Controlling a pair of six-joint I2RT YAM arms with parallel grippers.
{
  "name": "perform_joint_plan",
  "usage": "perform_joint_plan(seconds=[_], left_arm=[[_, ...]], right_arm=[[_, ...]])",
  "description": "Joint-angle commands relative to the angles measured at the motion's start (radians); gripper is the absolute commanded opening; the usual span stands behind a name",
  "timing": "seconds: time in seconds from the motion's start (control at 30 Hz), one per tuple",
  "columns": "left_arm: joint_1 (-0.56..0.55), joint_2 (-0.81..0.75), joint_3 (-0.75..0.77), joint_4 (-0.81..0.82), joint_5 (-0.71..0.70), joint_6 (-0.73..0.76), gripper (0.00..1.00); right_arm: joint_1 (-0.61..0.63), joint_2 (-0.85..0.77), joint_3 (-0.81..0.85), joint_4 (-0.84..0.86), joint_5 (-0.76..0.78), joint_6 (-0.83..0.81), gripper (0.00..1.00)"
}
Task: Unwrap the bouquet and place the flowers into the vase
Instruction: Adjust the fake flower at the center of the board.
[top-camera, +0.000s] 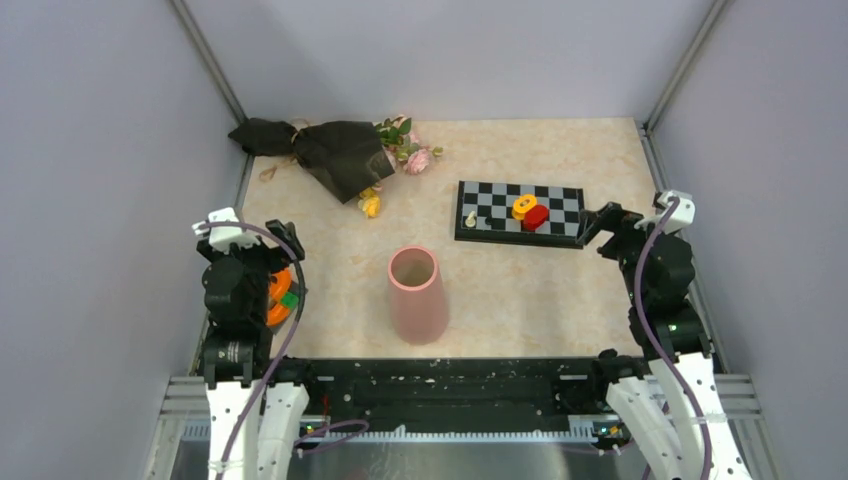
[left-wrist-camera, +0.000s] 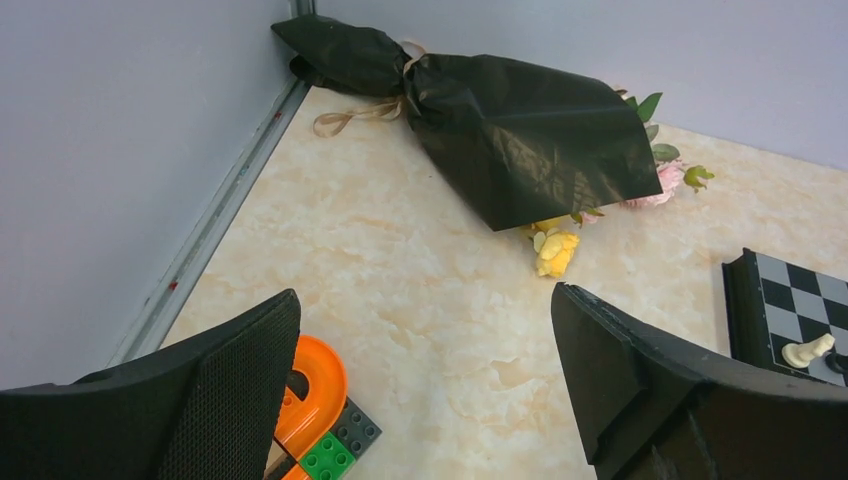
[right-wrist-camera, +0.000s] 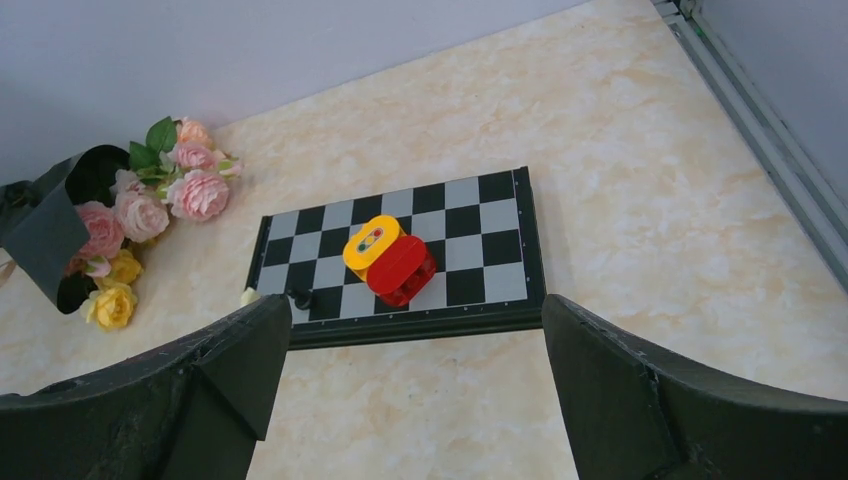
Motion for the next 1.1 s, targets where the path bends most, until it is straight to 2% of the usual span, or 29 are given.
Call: perform_joint_plan(seconds=[0.0,0.37,0.43,0.5,0.67,0.83,0.93,1.07], left_arm=[[0.006,0.052,0.024,0.026,-0.016,-0.017,0.99],[0.006,0.029,0.009,0.032,-0.004,-0.020,0.99],[0.005,0.045,0.010,0.058,0.003,-0.057,0.99],[0.006,0.087,0.032,0.064,0.010,-0.166,0.99],[0.005,0.252,0.079,0.140,0.048,-0.362,0.99],[0.010,0.500,0.164,0.223,0.074,-0.482,0.99],[0.050,0.624,0.190,0.328,0.158,-0.577,0.99],[0.110,0.785,0.250,0.380,0.213,-0.651,0.99]], right_arm=[[-0.009,0.003,0.039,0.025,0.006,-0.005,0.99],[-0.009,0.012,0.031,0.039,0.000,-0.013,0.99],[-0.007,0.023,0.048,0.033,0.006,-0.016,0.99],[-0.008,0.036,0.081,0.016,0.012,-0.013,0.99],[-0.007,0.071,0.150,0.003,-0.018,0.001,0.99],[-0.009,0.118,0.227,-0.019,-0.037,0.002,0.99],[-0.008,0.126,0.247,-0.026,-0.032,-0.002,0.99],[-0.007,0.129,0.255,-0.034,0.007,-0.012,0.99]])
